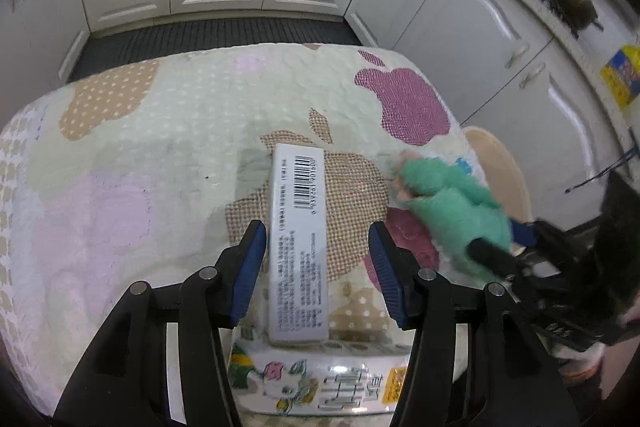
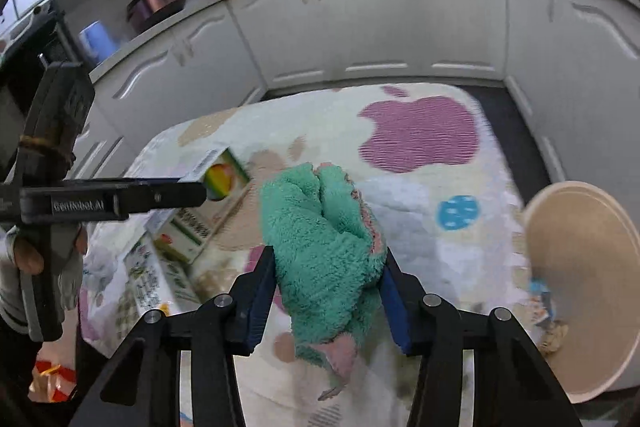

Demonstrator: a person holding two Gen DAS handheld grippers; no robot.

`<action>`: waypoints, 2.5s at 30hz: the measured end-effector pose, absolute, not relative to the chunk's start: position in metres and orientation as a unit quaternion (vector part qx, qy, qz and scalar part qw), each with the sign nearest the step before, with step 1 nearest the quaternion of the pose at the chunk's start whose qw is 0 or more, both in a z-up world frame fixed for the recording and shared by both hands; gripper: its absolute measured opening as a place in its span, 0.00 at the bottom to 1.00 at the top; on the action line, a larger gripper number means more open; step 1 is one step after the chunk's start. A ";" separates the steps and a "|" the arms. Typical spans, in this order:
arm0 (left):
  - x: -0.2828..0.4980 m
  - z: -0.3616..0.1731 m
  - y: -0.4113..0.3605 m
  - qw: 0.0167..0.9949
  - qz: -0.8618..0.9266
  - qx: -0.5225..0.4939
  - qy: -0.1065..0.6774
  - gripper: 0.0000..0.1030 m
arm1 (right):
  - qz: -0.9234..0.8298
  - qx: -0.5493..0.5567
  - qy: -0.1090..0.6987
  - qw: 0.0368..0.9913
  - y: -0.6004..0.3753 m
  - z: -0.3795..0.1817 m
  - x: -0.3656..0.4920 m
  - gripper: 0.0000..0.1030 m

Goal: Collect trash
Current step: 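Grasp the white barcode box with the left gripper while the right gripper grasps the green towel, then carry the white box and green towel toward the beige bin, then open both grippers over the bin to drop the box and towel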

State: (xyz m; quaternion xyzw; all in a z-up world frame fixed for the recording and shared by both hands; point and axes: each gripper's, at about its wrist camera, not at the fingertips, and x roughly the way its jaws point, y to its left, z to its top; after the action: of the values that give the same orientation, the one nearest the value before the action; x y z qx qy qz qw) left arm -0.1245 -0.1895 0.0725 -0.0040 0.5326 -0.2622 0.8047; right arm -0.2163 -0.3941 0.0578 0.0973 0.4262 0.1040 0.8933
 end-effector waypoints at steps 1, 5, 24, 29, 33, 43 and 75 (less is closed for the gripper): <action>-0.124 0.071 -0.193 0.807 -0.256 0.007 0.532 0.50 | 0.101 0.102 0.425 0.894 -0.397 0.058 -0.217 0.46; -0.123 0.062 -0.202 0.813 -0.234 0.034 0.532 0.44 | 0.095 0.107 0.421 0.896 -0.401 0.060 -0.220 0.46; -0.149 0.107 -0.261 0.834 -0.275 0.041 0.477 0.24 | 0.061 0.112 0.381 0.916 -0.431 0.087 -0.247 0.46; -0.162 0.113 -0.292 0.829 -0.297 0.052 0.471 0.24 | 0.034 0.121 0.372 0.920 -0.456 0.092 -0.259 0.46; -0.171 0.115 -0.319 0.824 -0.315 0.059 0.468 0.24 | 0.012 0.136 0.365 0.921 -0.481 0.093 -0.272 0.46; -0.185 0.108 -0.390 0.807 -0.351 0.078 0.469 0.24 | -0.051 0.165 0.358 0.918 -0.538 0.089 -0.299 0.46; -0.189 0.071 -0.501 0.789 -0.374 0.090 0.479 0.24 | -0.141 0.228 0.385 0.883 -0.625 0.039 -0.316 0.47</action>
State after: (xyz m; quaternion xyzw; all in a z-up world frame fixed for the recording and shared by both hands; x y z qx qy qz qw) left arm -0.1889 -0.5011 0.0713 0.0898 0.4787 -0.3740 0.7893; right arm -0.3160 -0.6253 0.0393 0.2282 0.3853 -0.1406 0.8830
